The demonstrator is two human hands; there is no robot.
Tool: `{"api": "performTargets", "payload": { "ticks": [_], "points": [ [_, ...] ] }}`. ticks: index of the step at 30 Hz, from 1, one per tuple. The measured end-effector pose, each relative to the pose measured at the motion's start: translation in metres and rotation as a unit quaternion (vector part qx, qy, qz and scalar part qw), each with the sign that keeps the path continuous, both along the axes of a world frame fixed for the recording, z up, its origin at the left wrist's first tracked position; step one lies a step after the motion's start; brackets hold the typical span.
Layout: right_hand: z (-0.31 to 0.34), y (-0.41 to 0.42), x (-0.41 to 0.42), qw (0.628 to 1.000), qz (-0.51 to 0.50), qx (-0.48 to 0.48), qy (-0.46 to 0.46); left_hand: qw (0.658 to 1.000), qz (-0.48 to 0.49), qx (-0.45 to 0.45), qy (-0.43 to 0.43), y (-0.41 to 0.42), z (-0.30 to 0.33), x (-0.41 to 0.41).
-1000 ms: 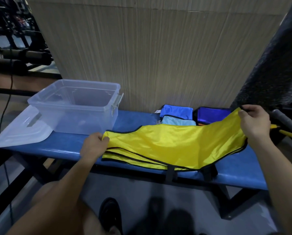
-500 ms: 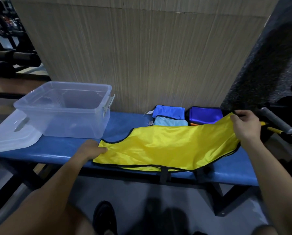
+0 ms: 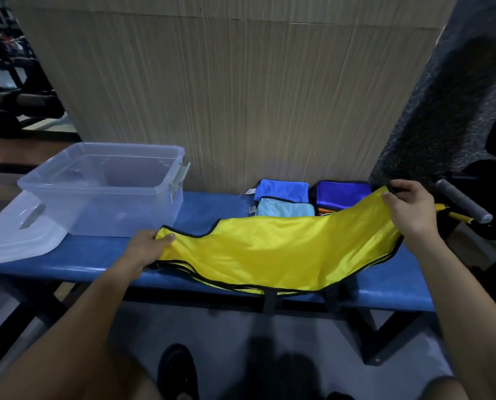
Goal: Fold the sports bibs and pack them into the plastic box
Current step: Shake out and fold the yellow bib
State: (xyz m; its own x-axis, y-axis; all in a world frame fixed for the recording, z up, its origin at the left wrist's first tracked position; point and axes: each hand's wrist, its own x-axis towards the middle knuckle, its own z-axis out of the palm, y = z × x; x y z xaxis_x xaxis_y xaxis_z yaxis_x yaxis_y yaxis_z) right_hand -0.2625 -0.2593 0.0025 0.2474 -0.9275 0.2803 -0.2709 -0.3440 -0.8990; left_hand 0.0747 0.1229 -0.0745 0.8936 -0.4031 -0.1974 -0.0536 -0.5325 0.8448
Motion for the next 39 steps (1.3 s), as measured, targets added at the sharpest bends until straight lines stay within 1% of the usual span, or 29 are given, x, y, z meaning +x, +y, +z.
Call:
{"api": "performTargets", "payload": {
  "ticks": [3, 6, 8, 11, 13, 16, 19, 22, 23, 27, 31, 34, 36, 39],
  "points": [
    [-0.006, -0.002, -0.003, 1.0, -0.005, 0.022, -0.002, 0.997, -0.011, -0.079, 0.004, -0.005, 0.025, -0.012],
    [-0.01, 0.002, -0.007, 0.998, 0.016, 0.06, -0.019, 0.987, -0.06, -0.146, -0.017, -0.029, 0.073, -0.03],
    [-0.015, 0.007, -0.011, 0.996, 0.029, 0.081, -0.032, 0.979, -0.112, -0.162, -0.051, -0.051, 0.112, -0.049],
    [-0.03, 0.012, -0.021, 0.993, 0.05, 0.108, -0.025, 0.964, -0.197, -0.156, -0.083, -0.095, 0.152, -0.08],
    [-0.039, 0.014, -0.027, 0.988, 0.065, 0.138, -0.025, 0.949, -0.27, -0.137, -0.093, -0.135, 0.163, -0.109],
    [-0.051, 0.02, -0.033, 0.981, 0.077, 0.178, -0.029, 0.917, -0.374, -0.054, -0.129, -0.2, 0.155, -0.169],
    [-0.062, 0.023, -0.042, 0.974, 0.088, 0.207, -0.027, 0.883, -0.432, 0.033, -0.179, -0.255, 0.118, -0.23],
    [-0.073, 0.018, -0.054, 0.971, 0.085, 0.224, -0.023, 0.851, -0.473, 0.096, -0.207, -0.282, 0.078, -0.267],
    [-0.074, 0.017, -0.059, 0.969, 0.079, 0.233, -0.02, 0.851, -0.475, 0.099, -0.203, -0.287, 0.068, -0.272],
    [-0.078, 0.011, -0.076, 0.957, 0.061, 0.281, -0.029, 0.868, -0.466, 0.067, -0.157, -0.295, 0.048, -0.279],
    [-0.074, 0.014, -0.086, 0.946, 0.094, 0.309, -0.019, 0.888, -0.442, 0.052, -0.115, -0.298, 0.04, -0.284],
    [-0.072, 0.017, -0.088, 0.943, 0.142, 0.3, -0.006, 0.909, -0.406, 0.047, -0.081, -0.298, 0.03, -0.288],
    [-0.069, 0.021, -0.088, 0.945, 0.164, 0.281, 0.002, 0.921, -0.388, 0.014, -0.024, -0.296, 0.026, -0.289],
    [-0.058, 0.028, -0.085, 0.947, 0.189, 0.26, -0.011, 0.932, -0.35, -0.047, 0.076, -0.287, 0.029, -0.286]
  ]
}}
